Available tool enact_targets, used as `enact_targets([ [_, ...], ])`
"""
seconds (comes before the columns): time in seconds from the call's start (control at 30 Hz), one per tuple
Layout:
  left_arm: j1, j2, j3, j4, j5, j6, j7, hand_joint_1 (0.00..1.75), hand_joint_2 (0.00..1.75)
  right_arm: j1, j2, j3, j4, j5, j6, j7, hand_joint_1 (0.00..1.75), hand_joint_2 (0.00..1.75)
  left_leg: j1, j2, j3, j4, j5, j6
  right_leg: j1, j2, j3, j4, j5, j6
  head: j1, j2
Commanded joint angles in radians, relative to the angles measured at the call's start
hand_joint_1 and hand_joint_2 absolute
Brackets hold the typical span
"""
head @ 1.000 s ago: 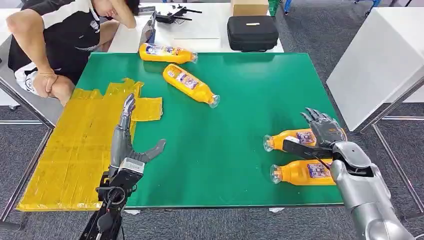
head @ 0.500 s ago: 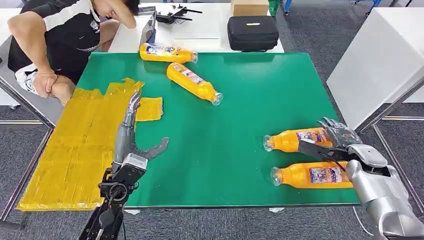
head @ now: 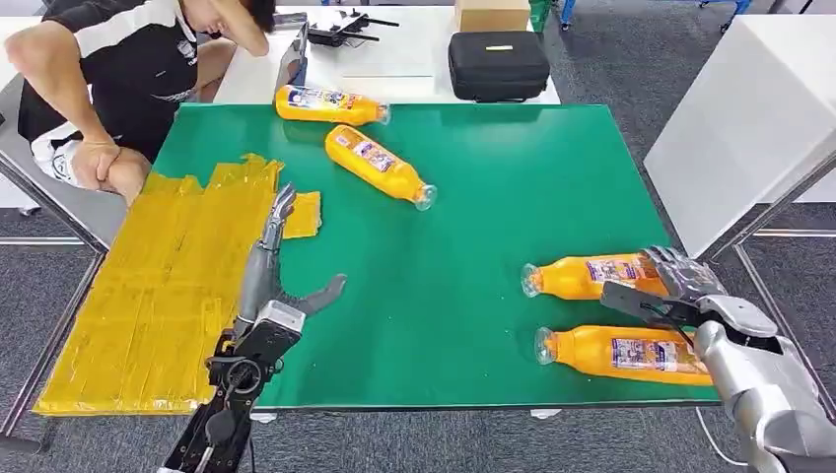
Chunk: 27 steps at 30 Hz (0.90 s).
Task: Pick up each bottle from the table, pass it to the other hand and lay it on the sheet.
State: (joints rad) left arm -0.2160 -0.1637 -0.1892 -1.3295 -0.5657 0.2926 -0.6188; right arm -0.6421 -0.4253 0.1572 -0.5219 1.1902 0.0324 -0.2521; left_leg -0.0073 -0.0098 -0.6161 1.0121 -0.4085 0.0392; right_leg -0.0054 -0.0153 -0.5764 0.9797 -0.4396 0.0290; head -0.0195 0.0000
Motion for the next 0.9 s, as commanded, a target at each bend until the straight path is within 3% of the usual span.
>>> enact_targets([
  [0.03,-0.041,0.007,-0.016,0.073,0.001,-0.007,0.010,0.00,1.75,-0.053,0.045,-0.023,0.124,0.000,0.025,0.012,0.00,1.75,0.000,0.001,0.002,0.000,0.000,-0.002,0.000,0.002,0.002,-0.001,0.000,0.000,0.000,0.000],
  [0.6,-0.045,0.006,-0.018,0.100,-0.003,-0.006,0.024,0.00,1.75,-0.067,0.129,0.013,0.191,0.046,0.004,0.058,0.00,1.75,0.002,0.004,0.004,-0.001,0.000,-0.003,0.002,0.003,0.004,-0.002,0.001,-0.001,0.000,0.000],
  [0.9,-0.056,-0.001,-0.024,0.121,0.004,0.004,0.022,0.00,1.75,-0.068,0.123,0.029,0.204,0.071,0.019,0.069,0.38,1.75,0.002,0.002,0.004,-0.001,0.001,-0.002,0.002,0.002,0.004,-0.002,0.002,0.000,0.000,0.000],
])
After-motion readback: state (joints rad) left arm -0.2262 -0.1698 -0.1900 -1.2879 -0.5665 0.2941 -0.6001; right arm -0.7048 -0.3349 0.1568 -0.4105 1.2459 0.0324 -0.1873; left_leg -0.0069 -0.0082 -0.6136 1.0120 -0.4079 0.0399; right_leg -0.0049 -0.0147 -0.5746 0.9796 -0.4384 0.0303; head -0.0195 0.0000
